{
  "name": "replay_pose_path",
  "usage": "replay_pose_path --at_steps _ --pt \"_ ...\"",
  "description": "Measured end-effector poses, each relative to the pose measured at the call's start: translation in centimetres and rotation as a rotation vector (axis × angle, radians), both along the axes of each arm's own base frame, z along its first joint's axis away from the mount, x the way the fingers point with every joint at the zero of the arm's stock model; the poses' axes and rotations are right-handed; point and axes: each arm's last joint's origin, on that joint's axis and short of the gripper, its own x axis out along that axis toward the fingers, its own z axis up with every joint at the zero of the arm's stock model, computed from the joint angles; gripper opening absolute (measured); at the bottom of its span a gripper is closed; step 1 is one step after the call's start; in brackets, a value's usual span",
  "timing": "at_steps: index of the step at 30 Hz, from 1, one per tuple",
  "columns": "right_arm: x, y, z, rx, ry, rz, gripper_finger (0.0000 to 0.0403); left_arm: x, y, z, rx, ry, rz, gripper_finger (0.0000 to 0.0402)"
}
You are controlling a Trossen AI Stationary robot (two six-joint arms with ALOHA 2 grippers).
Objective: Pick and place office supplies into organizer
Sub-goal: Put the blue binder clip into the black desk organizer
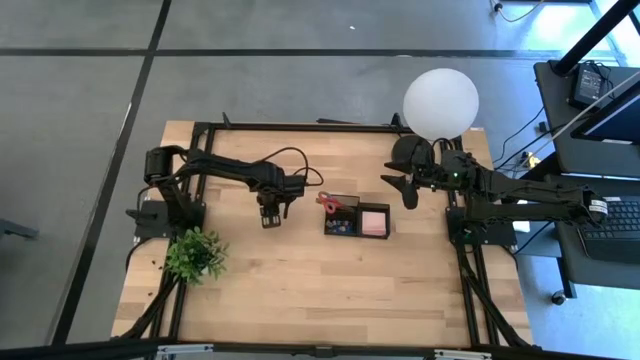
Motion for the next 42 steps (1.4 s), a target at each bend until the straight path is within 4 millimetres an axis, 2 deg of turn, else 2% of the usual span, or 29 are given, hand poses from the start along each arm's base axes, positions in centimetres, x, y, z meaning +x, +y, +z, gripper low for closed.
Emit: replay_pose_path --at_steps 26,34,42 --pt "0.0 0.0 0.0 0.0 0.0 0.0 0.0217 0.0 0.1 0.0 0.012 0.001 0.012 0.0137" --pt "0.0 0.0 0.0 -0.004 0.001 0.0 0.0217 -0.8 -0.1 -1.1 0.007 0.026 0.018 0.0137" --pt "0.0 0.0 0.0 -0.004 0.002 -0.001 0.0217 -0.2 -0.1 -1.1 0.002 -0.034 0.015 0.0137"
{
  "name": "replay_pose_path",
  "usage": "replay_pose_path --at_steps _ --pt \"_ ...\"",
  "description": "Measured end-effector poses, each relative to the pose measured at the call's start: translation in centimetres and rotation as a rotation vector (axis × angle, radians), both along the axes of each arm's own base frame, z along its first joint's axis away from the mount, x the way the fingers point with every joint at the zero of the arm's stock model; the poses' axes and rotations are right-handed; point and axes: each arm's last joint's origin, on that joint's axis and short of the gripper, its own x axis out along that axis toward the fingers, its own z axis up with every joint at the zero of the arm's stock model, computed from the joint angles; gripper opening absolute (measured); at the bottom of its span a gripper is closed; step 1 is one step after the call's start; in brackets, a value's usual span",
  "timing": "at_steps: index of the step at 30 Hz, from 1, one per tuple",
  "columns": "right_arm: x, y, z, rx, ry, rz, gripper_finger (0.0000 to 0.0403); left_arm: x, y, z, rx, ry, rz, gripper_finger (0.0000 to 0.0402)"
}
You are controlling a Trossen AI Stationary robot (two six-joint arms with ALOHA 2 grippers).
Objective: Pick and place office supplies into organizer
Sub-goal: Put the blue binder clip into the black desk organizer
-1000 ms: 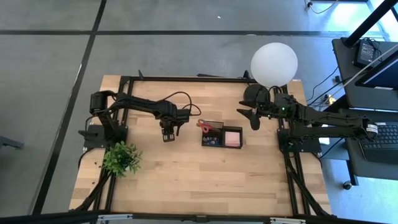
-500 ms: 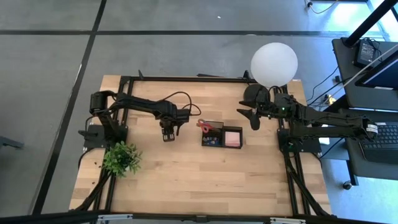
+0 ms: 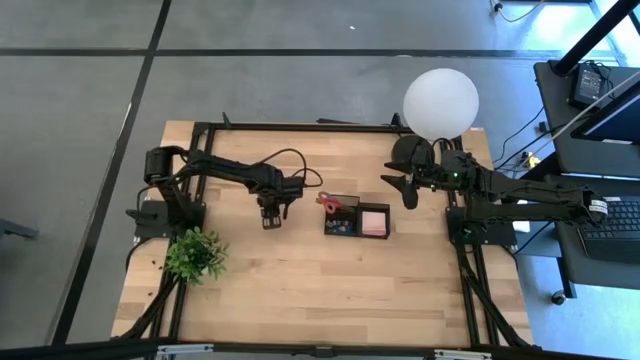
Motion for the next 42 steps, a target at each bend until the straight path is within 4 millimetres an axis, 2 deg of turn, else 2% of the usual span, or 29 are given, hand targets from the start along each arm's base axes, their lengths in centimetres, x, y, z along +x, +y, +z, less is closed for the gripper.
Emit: replay_pose_path --at_steps 28,37,42 --pt "0.0 0.0 0.0 0.0 0.0 -0.001 0.0217 -0.3 -0.1 0.0 -0.014 0.027 0.0 0.0137" --pt "0.0 0.0 0.0 -0.002 0.001 0.0 0.0217 -0.1 -0.2 -1.7 -0.042 0.102 -0.006 0.0137" --pt "0.0 0.0 0.0 -0.02 0.006 0.005 0.0217 0.0 -0.2 -1.9 -0.039 0.107 -0.042 0.0135"
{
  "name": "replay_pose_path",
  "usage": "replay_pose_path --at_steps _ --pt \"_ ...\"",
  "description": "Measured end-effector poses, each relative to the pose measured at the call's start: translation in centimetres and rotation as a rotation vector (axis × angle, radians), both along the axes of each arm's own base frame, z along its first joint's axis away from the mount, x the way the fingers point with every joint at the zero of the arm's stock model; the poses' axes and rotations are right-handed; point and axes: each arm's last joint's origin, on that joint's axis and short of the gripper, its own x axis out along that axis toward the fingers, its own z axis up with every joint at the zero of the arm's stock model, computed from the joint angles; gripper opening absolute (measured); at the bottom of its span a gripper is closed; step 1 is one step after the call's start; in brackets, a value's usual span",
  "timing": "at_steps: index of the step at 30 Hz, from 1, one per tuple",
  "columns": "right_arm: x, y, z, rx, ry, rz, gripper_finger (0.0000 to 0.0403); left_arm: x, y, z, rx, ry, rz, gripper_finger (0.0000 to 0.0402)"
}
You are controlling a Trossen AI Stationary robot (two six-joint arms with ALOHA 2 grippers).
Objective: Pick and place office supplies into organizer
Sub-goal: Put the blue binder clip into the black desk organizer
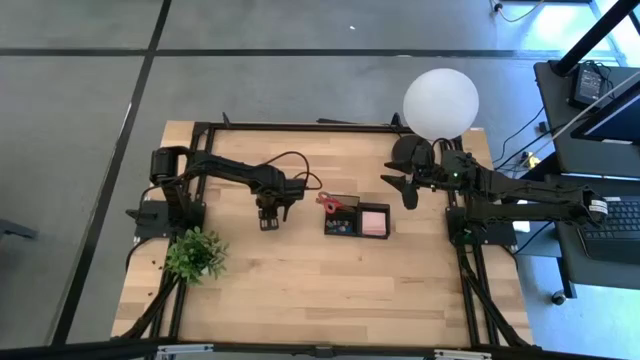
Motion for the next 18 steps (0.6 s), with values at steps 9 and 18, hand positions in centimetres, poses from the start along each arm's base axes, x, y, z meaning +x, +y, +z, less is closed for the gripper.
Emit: replay_pose_path --at_steps 9,18 --pt "0.0 0.0 0.0 -0.003 0.001 0.001 0.0217 0.03 0.01 -0.02 0.0 -0.006 -0.026 0.0107" --pt "0.0 0.0 0.0 -0.006 0.002 0.002 0.0217 0.04 0.0 -0.03 -0.007 -0.006 -0.077 0.0085"
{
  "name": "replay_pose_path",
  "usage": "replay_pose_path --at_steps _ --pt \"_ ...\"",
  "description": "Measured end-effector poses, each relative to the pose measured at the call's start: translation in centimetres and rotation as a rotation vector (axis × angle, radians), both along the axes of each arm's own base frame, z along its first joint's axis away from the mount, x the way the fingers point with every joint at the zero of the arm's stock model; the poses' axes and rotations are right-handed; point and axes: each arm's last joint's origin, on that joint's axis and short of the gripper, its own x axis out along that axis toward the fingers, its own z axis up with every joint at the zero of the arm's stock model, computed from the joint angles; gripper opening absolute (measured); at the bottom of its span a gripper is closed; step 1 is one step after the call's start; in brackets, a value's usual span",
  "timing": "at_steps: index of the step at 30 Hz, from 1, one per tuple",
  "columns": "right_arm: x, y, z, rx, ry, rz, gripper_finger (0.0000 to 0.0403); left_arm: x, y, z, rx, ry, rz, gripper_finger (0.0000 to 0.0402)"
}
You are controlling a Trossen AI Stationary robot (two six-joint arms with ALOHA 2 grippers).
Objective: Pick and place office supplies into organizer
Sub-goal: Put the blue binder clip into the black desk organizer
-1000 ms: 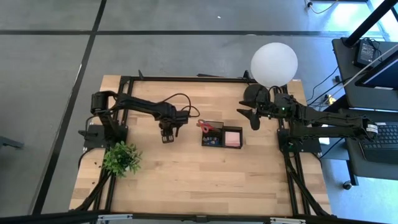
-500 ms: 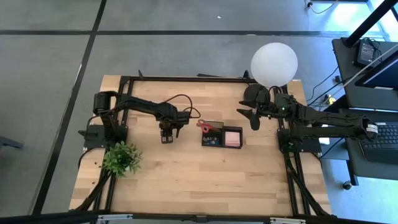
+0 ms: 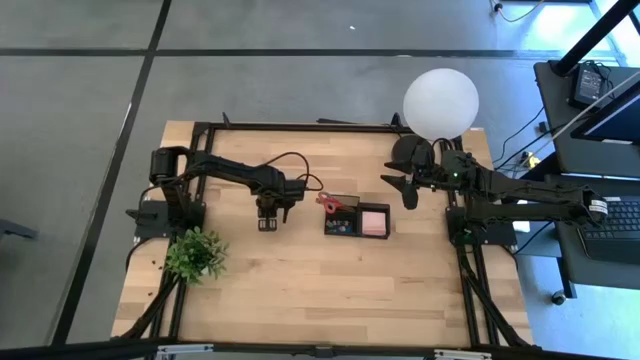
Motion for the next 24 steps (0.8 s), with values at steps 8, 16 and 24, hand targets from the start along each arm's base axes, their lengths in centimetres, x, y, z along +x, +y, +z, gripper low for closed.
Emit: replay_pose_path --at_steps 8,16,24 --pt "0.0 -0.01 0.0 -0.019 0.005 0.005 0.0217 -0.01 0.0 -0.01 0.0 0.0 -0.001 0.0069" --pt "0.0 0.0 0.0 -0.042 0.012 0.01 0.0217 -0.01 0.0 -0.02 0.001 0.0 -0.001 0.0067" --pt "-0.02 -0.07 0.01 -0.055 0.016 -0.013 0.0217 -0.01 0.0 -0.01 0.002 0.0 0.004 0.0067"
